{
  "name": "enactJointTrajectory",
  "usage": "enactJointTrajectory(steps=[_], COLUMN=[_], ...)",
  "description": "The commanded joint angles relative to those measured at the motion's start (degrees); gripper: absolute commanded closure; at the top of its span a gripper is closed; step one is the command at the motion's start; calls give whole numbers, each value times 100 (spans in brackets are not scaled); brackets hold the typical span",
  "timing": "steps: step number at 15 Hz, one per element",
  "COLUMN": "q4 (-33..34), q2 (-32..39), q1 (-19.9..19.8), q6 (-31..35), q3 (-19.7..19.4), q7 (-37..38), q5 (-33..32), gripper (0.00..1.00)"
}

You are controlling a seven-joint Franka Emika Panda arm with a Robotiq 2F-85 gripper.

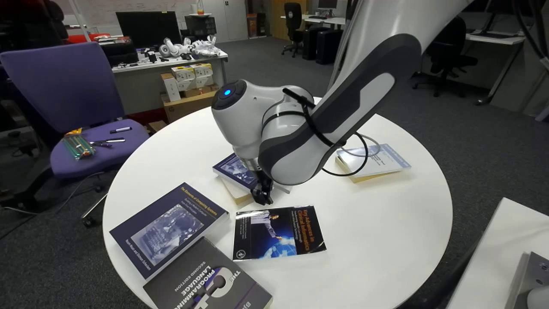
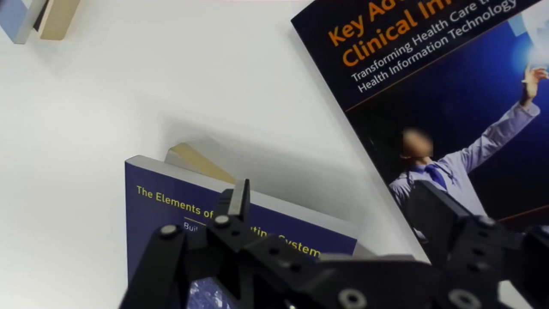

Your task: Move the blue book to the right

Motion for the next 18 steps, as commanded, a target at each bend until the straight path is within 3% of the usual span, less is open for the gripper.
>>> enactJointTrajectory(steps=[1,6,15,18], q4=[231,545,573,609], q2=[172,386,409,458], q1=[128,281,300,549], q6=[39,81,2,-123], q3=[-186,-437,-413,-639], q7=[-126,-58,-37,284], q5=[37,-204,-29,-339], gripper=[0,0,0,0])
